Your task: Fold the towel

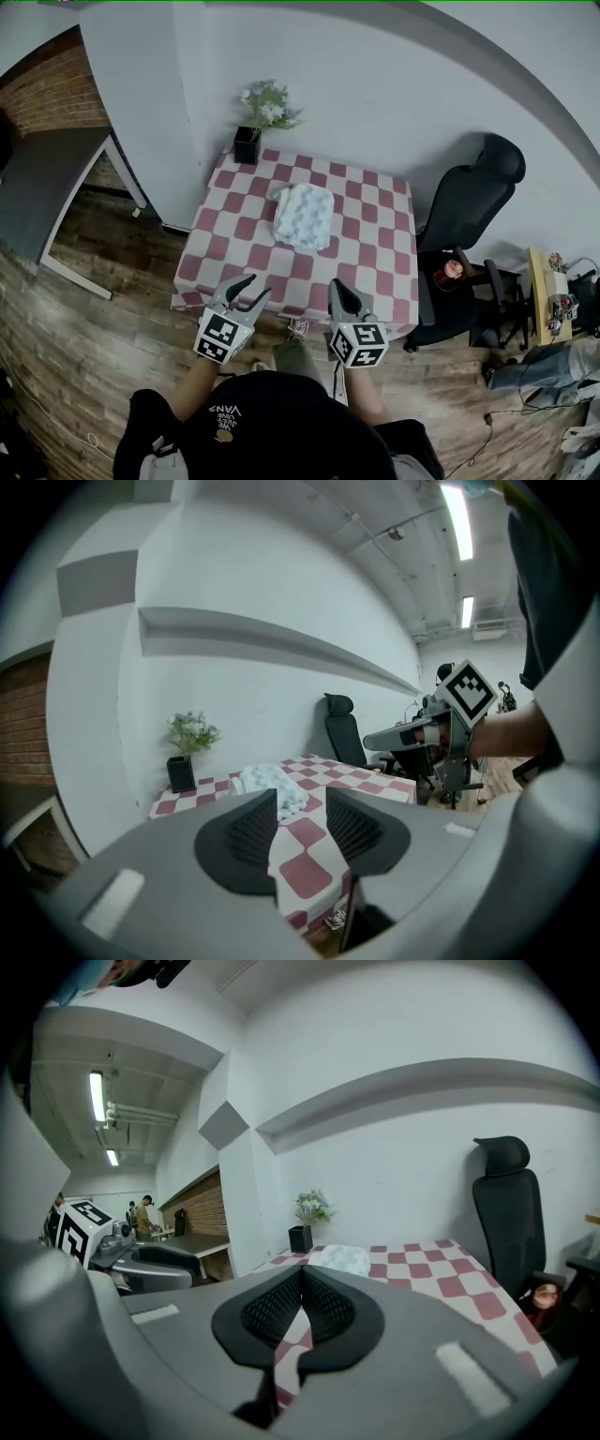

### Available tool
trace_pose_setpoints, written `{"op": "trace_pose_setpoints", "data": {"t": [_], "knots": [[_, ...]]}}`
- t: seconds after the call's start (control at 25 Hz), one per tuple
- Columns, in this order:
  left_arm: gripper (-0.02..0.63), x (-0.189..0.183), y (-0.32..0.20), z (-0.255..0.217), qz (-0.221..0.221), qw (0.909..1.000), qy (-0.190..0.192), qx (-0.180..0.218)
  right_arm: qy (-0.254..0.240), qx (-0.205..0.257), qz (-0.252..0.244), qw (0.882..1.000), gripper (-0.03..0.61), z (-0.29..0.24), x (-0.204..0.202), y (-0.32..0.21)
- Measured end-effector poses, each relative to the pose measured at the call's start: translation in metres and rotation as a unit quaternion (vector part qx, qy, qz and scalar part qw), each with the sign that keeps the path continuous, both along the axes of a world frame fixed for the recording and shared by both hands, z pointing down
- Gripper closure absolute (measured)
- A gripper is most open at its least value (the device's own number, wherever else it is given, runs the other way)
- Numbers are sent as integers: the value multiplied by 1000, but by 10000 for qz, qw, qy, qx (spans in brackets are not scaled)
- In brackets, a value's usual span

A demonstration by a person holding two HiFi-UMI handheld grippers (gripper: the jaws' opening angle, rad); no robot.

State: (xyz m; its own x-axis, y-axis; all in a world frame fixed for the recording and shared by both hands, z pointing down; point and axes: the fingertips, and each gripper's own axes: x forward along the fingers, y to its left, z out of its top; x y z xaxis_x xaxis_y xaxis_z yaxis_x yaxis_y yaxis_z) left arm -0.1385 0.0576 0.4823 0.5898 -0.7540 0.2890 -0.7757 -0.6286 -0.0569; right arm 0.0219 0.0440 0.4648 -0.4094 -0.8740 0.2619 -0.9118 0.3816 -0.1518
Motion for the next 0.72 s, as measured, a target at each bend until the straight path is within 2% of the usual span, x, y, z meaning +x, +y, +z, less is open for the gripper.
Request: {"op": "trace_pose_setpoints", "data": {"t": [0.32, 0.48, 0.72], "knots": [[584, -14, 24, 4, -236, 9997, 42, 37, -90, -195, -39, 9998, 572, 8, 4, 22], [609, -14, 31, 16, -205, 9998, 11, -77, 52, -380, -57, 9992, 574, 19, 9, 28], [611, -15, 34, 21, -204, 9995, -116, -223, 399, -557, -185, 9975, 574, 30, 8, 33]]}}
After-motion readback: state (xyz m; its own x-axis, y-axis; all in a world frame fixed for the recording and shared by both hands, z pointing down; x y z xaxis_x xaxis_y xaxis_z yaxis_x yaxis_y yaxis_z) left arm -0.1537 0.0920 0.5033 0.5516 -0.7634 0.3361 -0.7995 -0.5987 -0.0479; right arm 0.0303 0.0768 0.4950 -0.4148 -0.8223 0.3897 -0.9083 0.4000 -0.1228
